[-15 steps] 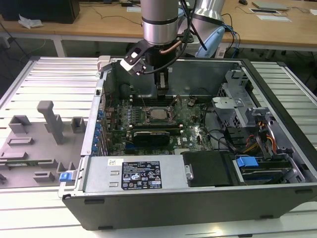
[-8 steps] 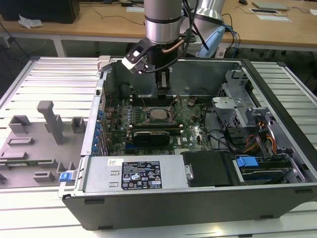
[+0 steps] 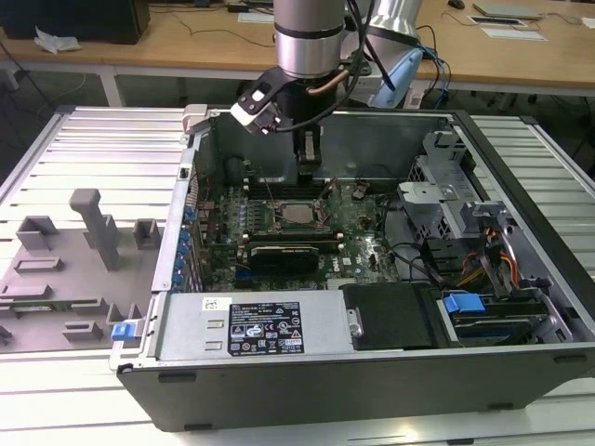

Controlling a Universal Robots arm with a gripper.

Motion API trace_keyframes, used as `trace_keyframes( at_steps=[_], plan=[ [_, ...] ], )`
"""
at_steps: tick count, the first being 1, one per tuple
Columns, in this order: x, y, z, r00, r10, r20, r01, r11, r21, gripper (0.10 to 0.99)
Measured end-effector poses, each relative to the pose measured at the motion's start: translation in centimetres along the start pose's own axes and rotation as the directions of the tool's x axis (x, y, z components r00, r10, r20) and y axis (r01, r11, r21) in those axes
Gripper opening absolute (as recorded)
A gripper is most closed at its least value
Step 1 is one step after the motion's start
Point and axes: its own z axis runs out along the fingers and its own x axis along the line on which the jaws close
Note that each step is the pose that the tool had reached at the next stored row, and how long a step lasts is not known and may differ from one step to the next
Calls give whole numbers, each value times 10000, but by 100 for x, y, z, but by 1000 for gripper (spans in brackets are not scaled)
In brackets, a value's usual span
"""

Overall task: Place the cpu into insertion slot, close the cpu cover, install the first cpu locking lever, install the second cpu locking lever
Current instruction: 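Close the cpu cover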

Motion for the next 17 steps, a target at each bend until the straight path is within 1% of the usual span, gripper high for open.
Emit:
trace_keyframes(
  at_steps=[1,4,6,8,11,12,16,17],
  plan=[
    [0,12,0,10000,0,2,0,10000,1,106],
    [-5,117,6,10000,-1,1,1,10000,0,106],
    [-10,200,11,10000,-2,1,2,10000,1,106],
    [-13,259,15,10000,1,1,-1,10000,1,106],
    [-18,403,23,10000,-1,1,1,10000,5,106],
    [-19,431,25,10000,-1,2,1,10000,6,106],
    [-26,578,35,10000,1,-1,-1,10000,15,106],
    [-27,634,37,10000,-1,1,1,10000,20,106]
  ],
)
